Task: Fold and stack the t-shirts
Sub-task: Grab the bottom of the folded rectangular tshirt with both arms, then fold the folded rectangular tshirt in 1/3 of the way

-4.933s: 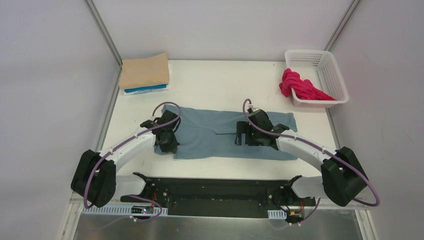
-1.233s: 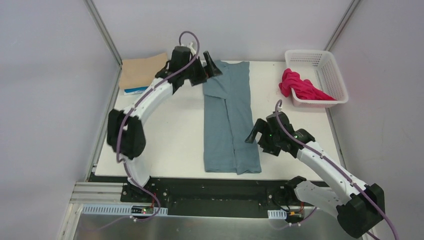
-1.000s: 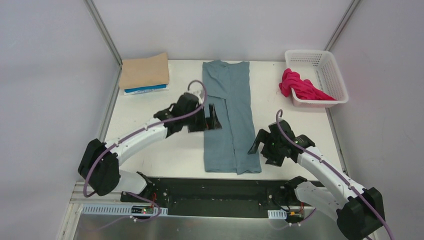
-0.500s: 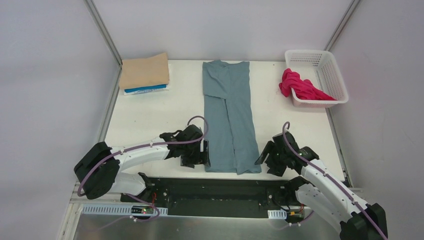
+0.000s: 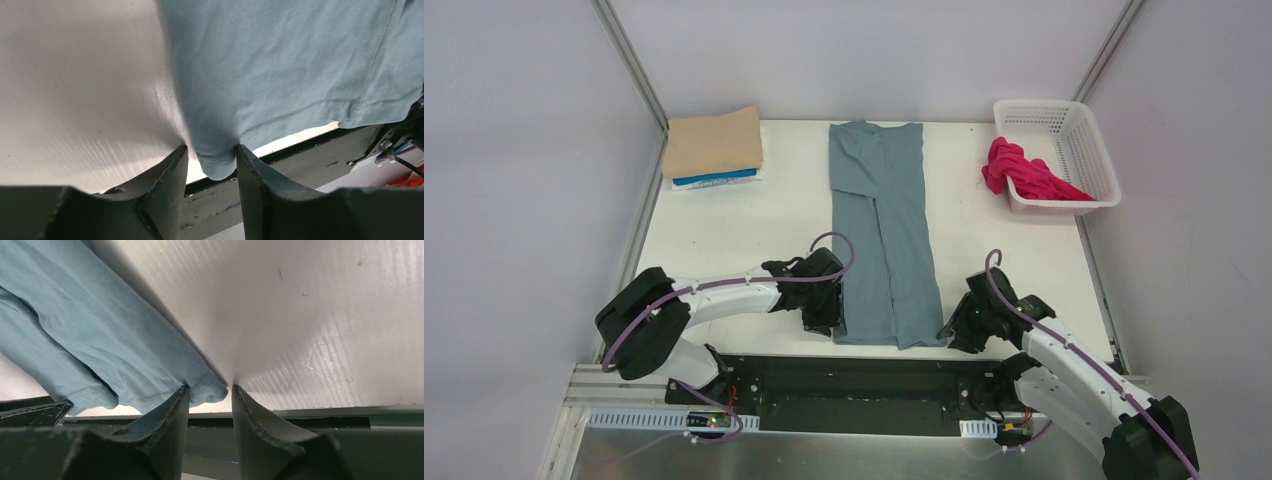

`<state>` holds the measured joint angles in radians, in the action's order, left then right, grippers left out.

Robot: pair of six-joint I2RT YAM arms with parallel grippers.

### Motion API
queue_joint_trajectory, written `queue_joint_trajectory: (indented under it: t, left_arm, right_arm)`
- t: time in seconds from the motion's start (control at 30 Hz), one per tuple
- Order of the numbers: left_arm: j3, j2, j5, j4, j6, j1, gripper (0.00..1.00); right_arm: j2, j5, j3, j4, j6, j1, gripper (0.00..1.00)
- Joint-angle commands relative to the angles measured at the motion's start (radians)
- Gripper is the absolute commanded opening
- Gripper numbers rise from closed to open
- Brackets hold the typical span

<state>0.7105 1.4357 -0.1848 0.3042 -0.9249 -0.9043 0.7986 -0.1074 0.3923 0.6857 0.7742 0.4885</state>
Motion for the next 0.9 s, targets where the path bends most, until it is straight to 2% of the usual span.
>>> queue_joint_trajectory:
  t: [0.0, 0.13, 0.27, 0.3, 0.43, 0.6, 0.7, 0.87]
  left_arm:
    - [-0.029, 0.017, 0.007, 0.022, 0.003, -0.014, 0.37]
    - [-0.055, -0.011, 0.009, 0.024, -0.014, -0.014, 0.24]
    - [-0.054, -0.001, 0.009, 0.024, -0.02, -0.014, 0.03]
    - [-0.051, 0.001, 0.014, 0.024, -0.023, -0.014, 0.0]
    - [-0.053, -0.019, 0.029, 0.024, -0.025, -0.013, 0.0]
    - [-0.064, -0.129, 0.083, 0.024, -0.007, -0.013, 0.0]
    - [-0.052, -0.176, 0.107, 0.015, 0.033, -0.013, 0.0]
    - [0.004, -0.159, 0.096, -0.005, 0.082, -0.01, 0.0]
  right_arm:
    - [0.022, -0.037, -0.004, -0.02, 0.013, -0.003, 0.34]
    - [0.023, -0.123, -0.042, -0.087, 0.033, -0.003, 0.22]
    - [0.033, -0.222, -0.101, -0.19, 0.062, 0.004, 0.07]
    - [0.028, -0.228, -0.106, -0.196, 0.065, 0.007, 0.02]
    - [-0.032, -0.193, -0.091, -0.154, 0.061, 0.019, 0.0]
    - [-0.09, -0.165, -0.052, -0.11, 0.028, 0.018, 0.0]
    - [-0.104, -0.163, -0.025, -0.13, 0.015, 0.019, 0.0]
    - [-0.093, -0.18, 0.027, -0.185, -0.018, 0.019, 0.0]
